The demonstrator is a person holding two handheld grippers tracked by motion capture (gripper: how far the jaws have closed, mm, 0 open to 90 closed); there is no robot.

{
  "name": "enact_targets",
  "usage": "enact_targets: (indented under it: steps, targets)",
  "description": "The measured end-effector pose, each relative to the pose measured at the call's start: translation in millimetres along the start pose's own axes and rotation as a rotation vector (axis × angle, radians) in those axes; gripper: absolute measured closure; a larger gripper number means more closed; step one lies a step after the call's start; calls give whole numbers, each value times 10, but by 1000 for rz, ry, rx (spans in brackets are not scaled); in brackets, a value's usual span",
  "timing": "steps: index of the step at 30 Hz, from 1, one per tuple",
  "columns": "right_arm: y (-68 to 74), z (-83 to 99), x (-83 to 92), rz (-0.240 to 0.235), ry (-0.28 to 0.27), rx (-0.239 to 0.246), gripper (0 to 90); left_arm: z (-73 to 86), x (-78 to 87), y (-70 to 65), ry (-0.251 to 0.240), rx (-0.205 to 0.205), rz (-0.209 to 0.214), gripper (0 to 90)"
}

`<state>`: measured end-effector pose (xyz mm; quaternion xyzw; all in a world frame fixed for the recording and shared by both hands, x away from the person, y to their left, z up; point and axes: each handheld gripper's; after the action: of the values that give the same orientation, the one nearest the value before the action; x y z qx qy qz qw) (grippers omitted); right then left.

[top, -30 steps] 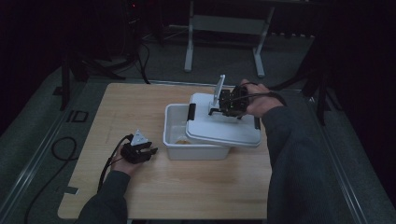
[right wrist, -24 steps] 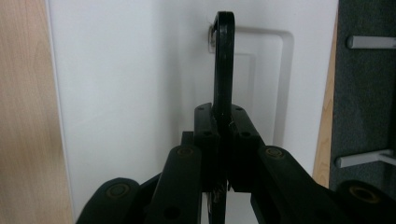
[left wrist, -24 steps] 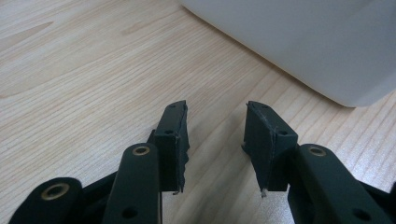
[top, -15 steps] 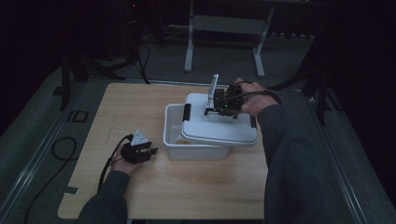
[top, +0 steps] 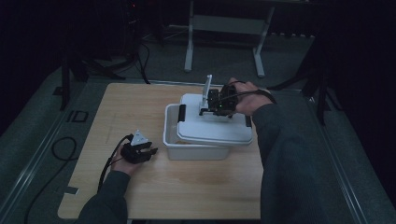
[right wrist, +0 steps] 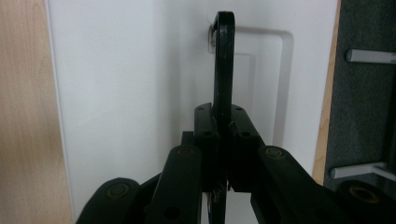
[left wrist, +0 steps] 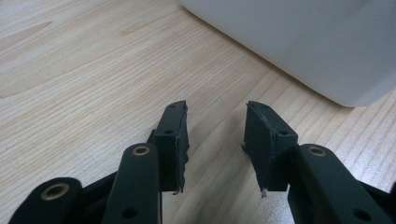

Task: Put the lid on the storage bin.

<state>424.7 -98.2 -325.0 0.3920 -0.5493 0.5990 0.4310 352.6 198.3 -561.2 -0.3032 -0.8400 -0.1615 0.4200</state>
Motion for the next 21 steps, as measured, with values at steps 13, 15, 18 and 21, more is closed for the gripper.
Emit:
enact_targets:
  steps: [13, 15, 18, 21]
  targets:
    - [15, -85, -4, 2, -1, 14, 845, 0, 0, -2, -1, -1, -2, 593]
    - [17, -114, -8, 5, -8, 24, 845, 0, 0, -2, 0, -1, -2, 593]
    - [24, -135, -13, -2, -6, 26, 845, 1, 0, -3, -1, -1, -2, 593]
    - [33, -184, -52, -4, -7, 35, 845, 0, 0, -3, 0, -2, -1, 593]
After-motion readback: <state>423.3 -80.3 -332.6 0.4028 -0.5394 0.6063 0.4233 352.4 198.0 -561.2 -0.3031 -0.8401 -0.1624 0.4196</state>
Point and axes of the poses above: each handheld gripper's, and its own axes: x roughly backward along the jaws, z roughly out of its underside, y roughly to its left, and after that the axes turned 12 degrees about y, right-handed
